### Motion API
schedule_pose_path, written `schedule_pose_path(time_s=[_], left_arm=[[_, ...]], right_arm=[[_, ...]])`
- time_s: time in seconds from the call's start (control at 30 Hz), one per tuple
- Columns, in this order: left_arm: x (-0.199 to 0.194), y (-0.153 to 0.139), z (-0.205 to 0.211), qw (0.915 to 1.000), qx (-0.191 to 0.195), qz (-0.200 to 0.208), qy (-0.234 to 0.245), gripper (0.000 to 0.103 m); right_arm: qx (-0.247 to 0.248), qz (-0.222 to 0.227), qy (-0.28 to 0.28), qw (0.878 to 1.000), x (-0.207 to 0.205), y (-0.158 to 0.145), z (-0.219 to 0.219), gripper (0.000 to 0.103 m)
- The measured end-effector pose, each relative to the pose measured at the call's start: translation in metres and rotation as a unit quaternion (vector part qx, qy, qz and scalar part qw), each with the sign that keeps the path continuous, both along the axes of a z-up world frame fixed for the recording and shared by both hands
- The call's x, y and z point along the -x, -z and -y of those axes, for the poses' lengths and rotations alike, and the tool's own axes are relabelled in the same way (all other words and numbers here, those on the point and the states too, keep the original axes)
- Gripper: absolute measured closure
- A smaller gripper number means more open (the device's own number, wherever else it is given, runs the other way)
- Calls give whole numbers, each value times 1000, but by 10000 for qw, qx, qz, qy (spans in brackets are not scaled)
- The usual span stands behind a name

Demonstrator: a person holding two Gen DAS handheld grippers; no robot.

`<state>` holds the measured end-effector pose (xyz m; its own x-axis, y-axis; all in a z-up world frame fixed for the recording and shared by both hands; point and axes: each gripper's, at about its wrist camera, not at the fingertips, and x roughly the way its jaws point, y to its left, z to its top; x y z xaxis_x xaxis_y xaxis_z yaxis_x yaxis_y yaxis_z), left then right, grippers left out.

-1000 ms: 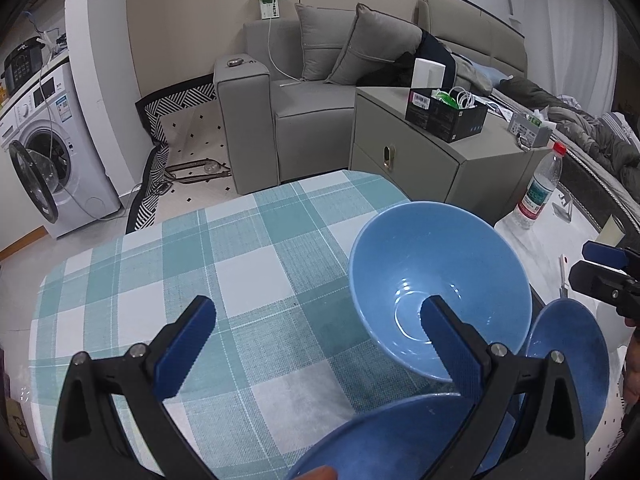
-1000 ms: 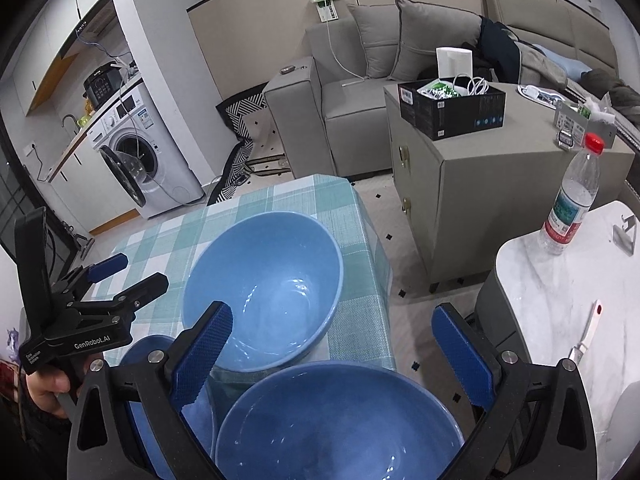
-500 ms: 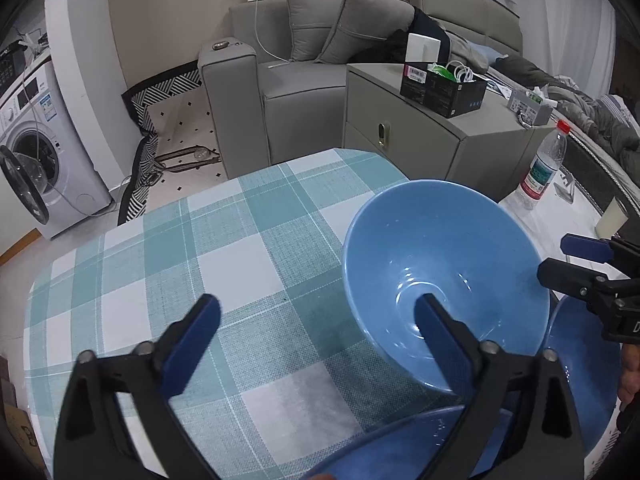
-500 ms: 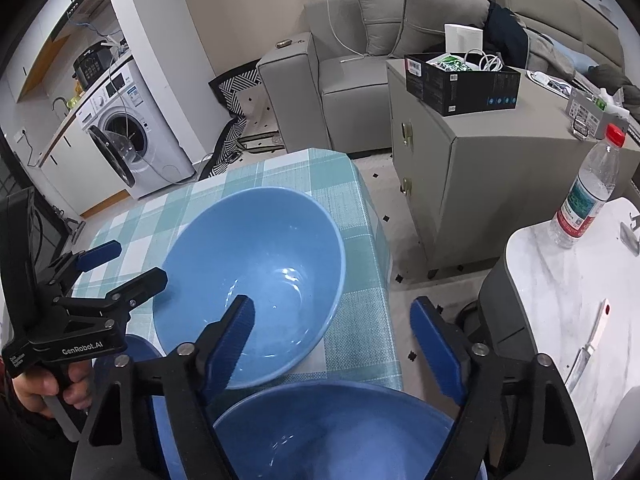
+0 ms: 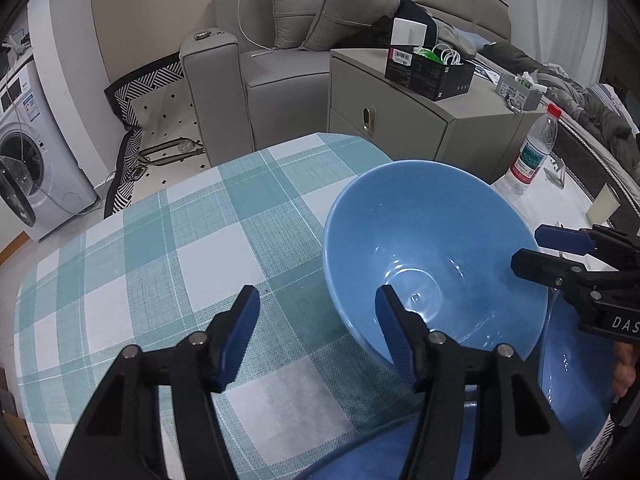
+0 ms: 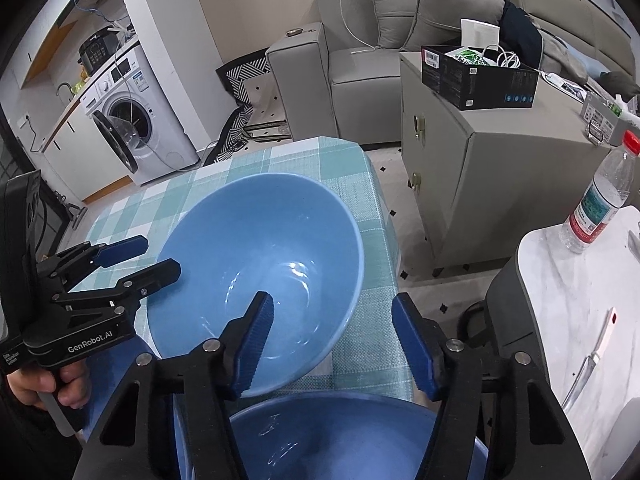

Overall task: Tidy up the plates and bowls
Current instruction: 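Close both grippers on the rim of the large blue bowl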

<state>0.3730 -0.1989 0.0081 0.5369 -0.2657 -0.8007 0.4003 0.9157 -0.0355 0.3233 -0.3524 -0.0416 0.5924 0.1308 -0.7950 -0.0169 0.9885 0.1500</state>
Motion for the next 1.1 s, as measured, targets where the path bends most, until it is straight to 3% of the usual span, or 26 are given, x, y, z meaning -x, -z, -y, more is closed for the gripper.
schedule_pose_path(time_s=[0.13, 0.63, 0.8, 1.1], left_arm=[[0, 1, 2, 10000, -19, -6, 23, 54], [4, 6, 13, 9997, -34, -21, 248, 76], [6, 4, 16, 9994, -35, 32, 336, 78], [6, 3, 17, 9993, -83, 74, 343, 80]], right_arm=[[60, -61, 29, 10000, -1, 4, -3, 45], [168, -105, -5, 9998, -5, 13, -5, 70], [233, -24, -14, 9997, -4, 11, -6, 81], [336, 95, 26, 9994, -3, 11, -5, 85]])
